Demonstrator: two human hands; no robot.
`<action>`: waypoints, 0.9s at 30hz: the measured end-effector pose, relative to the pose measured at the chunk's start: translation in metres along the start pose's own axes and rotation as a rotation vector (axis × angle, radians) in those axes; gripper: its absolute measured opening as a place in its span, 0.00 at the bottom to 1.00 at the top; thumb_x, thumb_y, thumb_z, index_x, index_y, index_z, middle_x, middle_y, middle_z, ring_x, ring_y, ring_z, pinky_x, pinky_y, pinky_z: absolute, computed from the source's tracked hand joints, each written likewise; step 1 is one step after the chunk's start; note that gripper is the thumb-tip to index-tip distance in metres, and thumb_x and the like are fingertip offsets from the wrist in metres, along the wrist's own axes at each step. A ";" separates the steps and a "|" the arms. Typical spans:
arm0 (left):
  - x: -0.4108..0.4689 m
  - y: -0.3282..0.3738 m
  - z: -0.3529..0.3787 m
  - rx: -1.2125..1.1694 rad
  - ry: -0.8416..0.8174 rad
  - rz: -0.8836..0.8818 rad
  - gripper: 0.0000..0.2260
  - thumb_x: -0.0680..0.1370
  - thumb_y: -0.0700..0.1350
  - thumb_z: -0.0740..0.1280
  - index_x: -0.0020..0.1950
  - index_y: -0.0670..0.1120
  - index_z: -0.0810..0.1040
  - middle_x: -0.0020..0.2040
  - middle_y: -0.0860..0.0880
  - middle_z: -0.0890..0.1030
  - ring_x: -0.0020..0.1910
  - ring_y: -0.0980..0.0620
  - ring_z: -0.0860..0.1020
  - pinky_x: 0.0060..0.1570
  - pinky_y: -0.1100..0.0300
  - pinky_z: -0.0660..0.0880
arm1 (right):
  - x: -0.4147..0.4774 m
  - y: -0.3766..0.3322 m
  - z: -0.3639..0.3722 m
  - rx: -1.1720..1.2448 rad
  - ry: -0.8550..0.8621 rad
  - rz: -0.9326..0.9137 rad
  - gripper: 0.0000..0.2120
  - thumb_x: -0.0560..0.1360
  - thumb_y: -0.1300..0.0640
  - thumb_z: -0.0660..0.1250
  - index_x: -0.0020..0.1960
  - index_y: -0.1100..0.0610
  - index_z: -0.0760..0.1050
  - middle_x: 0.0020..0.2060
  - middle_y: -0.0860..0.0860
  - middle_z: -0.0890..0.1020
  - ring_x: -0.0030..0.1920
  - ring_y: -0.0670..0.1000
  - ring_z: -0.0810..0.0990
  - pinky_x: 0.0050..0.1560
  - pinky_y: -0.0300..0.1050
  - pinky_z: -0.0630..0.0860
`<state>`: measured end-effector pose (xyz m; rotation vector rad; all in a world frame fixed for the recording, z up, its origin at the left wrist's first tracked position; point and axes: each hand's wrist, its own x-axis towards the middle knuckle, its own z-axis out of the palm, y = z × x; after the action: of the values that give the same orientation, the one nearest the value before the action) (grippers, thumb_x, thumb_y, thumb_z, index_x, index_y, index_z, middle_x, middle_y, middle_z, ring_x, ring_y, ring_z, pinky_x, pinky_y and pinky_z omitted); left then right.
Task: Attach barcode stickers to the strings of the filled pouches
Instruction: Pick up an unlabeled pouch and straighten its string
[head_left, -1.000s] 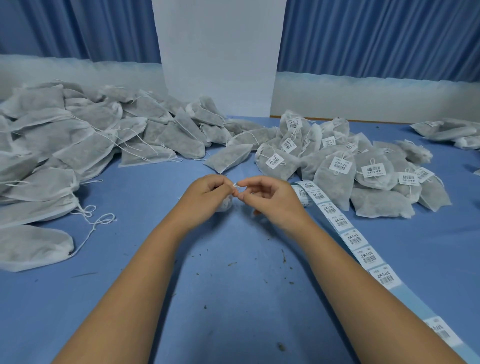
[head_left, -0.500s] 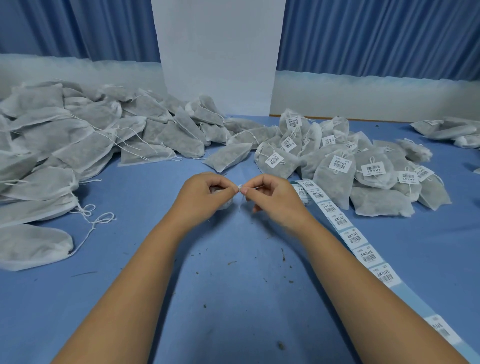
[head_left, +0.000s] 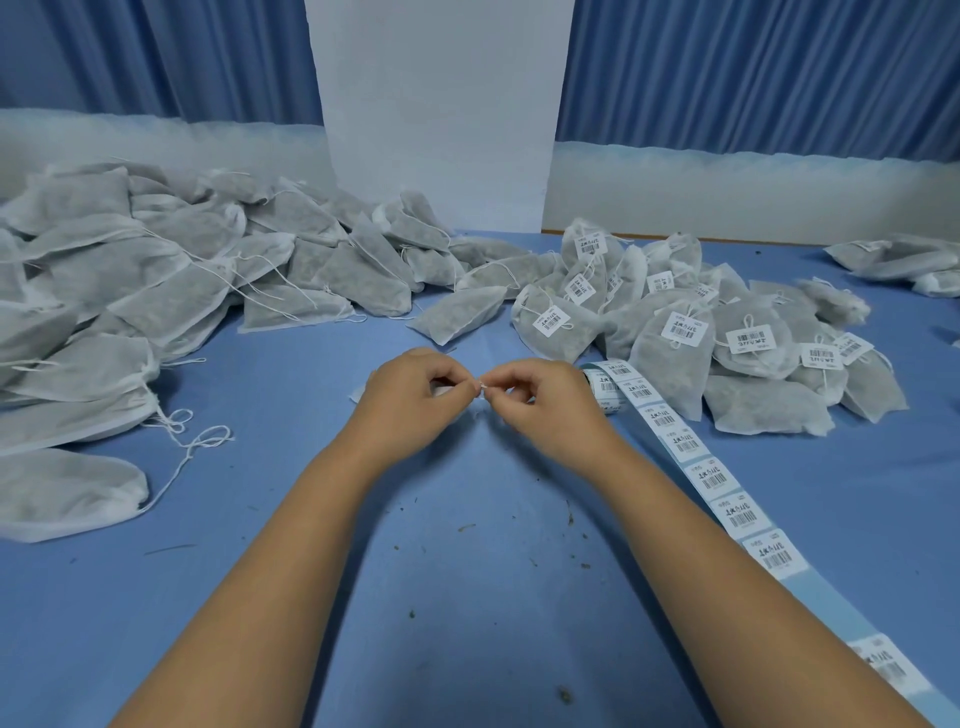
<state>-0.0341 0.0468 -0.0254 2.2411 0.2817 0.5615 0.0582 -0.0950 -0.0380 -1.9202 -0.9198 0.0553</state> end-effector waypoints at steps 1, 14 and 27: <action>0.000 0.000 0.000 0.023 -0.004 0.012 0.12 0.76 0.45 0.71 0.35 0.60 0.78 0.43 0.55 0.79 0.45 0.56 0.77 0.56 0.52 0.73 | 0.000 -0.001 0.000 -0.066 -0.016 -0.013 0.05 0.76 0.60 0.69 0.47 0.55 0.83 0.31 0.40 0.78 0.30 0.39 0.75 0.37 0.28 0.68; 0.001 -0.005 -0.005 -0.055 -0.070 0.058 0.12 0.78 0.40 0.69 0.40 0.56 0.81 0.35 0.67 0.80 0.36 0.68 0.75 0.38 0.74 0.67 | -0.001 -0.007 -0.011 0.128 -0.182 0.142 0.08 0.80 0.57 0.65 0.45 0.53 0.82 0.30 0.40 0.79 0.31 0.37 0.75 0.36 0.31 0.73; 0.005 -0.007 -0.002 -0.069 -0.234 -0.085 0.12 0.81 0.44 0.63 0.40 0.47 0.80 0.43 0.51 0.76 0.39 0.57 0.73 0.42 0.62 0.69 | -0.005 0.001 0.006 -0.132 0.011 -0.200 0.05 0.77 0.62 0.68 0.49 0.54 0.80 0.42 0.48 0.81 0.42 0.42 0.77 0.45 0.26 0.69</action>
<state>-0.0312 0.0552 -0.0280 2.1909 0.2327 0.2569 0.0532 -0.0938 -0.0434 -1.9367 -1.1270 -0.1369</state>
